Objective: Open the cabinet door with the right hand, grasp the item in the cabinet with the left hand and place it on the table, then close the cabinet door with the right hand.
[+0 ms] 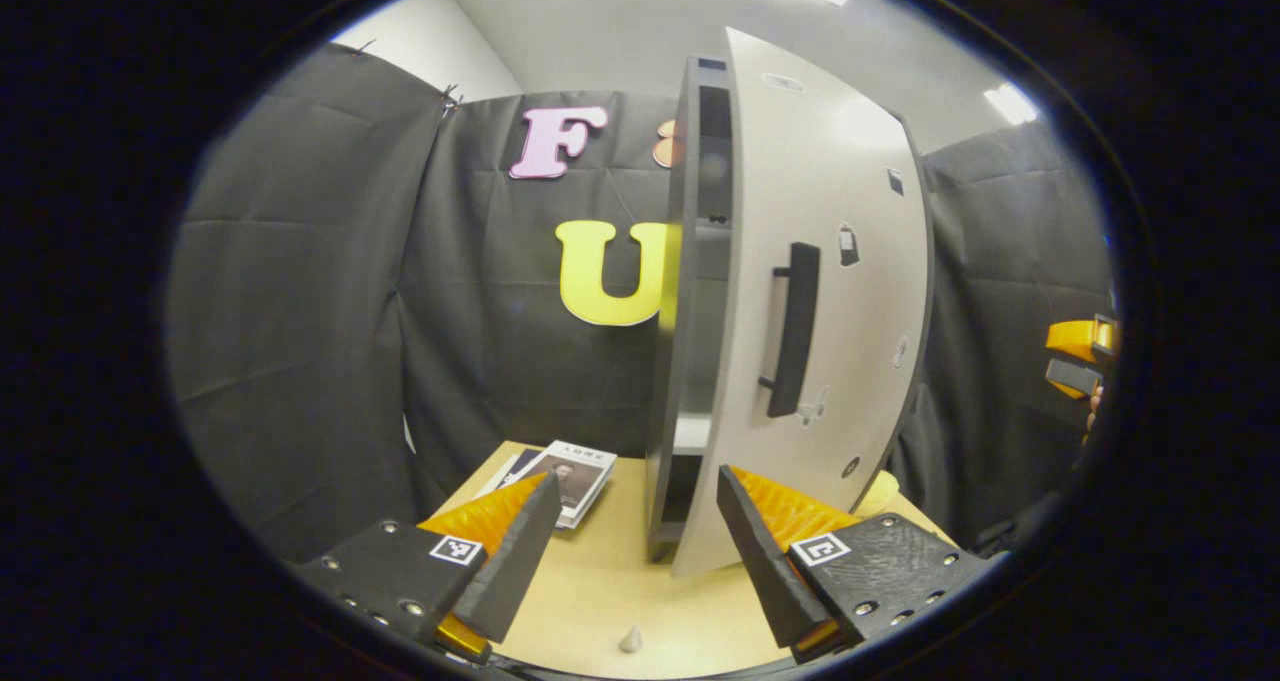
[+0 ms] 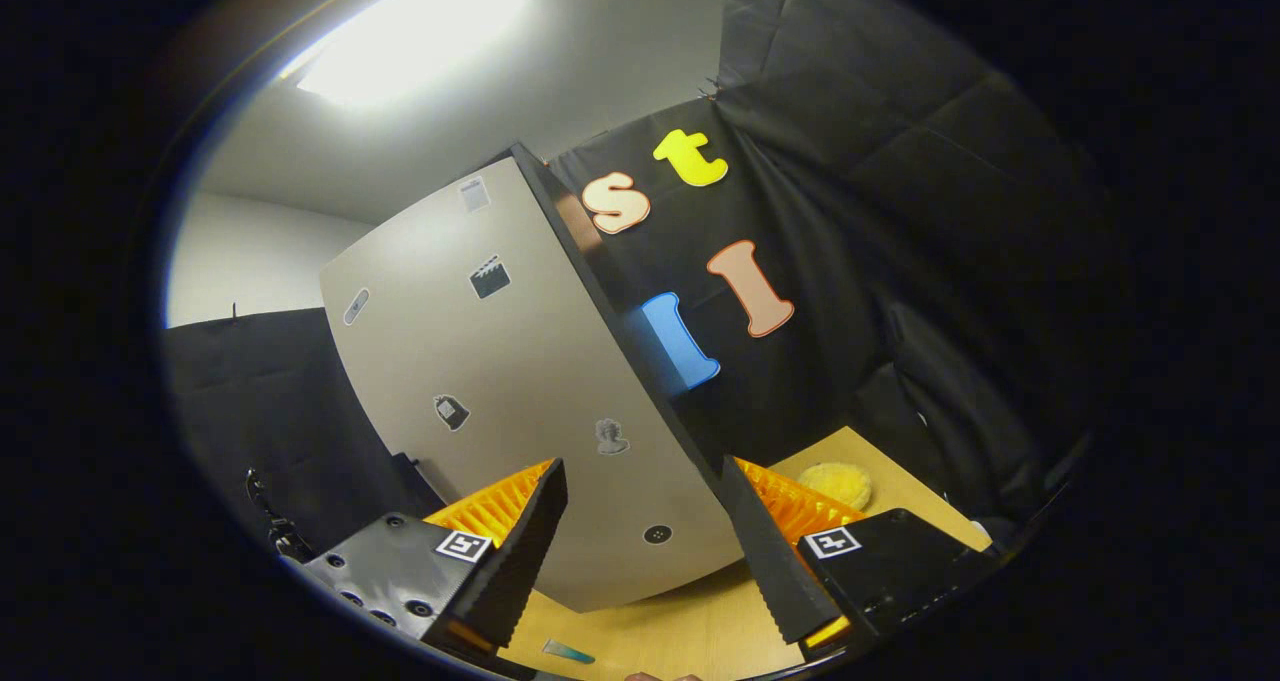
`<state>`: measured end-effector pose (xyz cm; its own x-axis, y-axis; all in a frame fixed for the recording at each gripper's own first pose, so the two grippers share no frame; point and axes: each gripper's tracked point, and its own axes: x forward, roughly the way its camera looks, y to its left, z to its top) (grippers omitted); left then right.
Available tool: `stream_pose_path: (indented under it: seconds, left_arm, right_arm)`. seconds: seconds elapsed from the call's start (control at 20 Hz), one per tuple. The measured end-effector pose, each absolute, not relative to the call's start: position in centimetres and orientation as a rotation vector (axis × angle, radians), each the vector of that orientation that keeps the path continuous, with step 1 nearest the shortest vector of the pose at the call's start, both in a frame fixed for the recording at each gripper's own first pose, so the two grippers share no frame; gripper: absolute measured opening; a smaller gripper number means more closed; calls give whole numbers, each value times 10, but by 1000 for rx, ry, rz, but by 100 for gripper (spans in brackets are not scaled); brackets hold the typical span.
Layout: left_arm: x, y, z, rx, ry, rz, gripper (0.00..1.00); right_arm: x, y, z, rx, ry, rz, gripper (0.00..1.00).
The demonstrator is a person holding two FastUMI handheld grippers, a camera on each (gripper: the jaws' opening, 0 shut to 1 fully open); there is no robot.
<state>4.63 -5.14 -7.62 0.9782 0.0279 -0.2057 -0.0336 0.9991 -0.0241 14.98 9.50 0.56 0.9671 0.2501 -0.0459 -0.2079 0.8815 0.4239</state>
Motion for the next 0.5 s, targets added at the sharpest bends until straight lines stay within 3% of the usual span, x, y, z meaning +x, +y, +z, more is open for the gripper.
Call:
stream_pose_path:
  seconds: [0.1, 0.5]
  left_arm:
    - [40, -67, -80, -52, 211, 50, 98]
    - [18, -111, -44, 3, 145, 71, 94]
  right_arm:
    - [151, 78, 5, 412, 102, 252, 98]
    - [158, 43, 4, 250, 92, 235, 98]
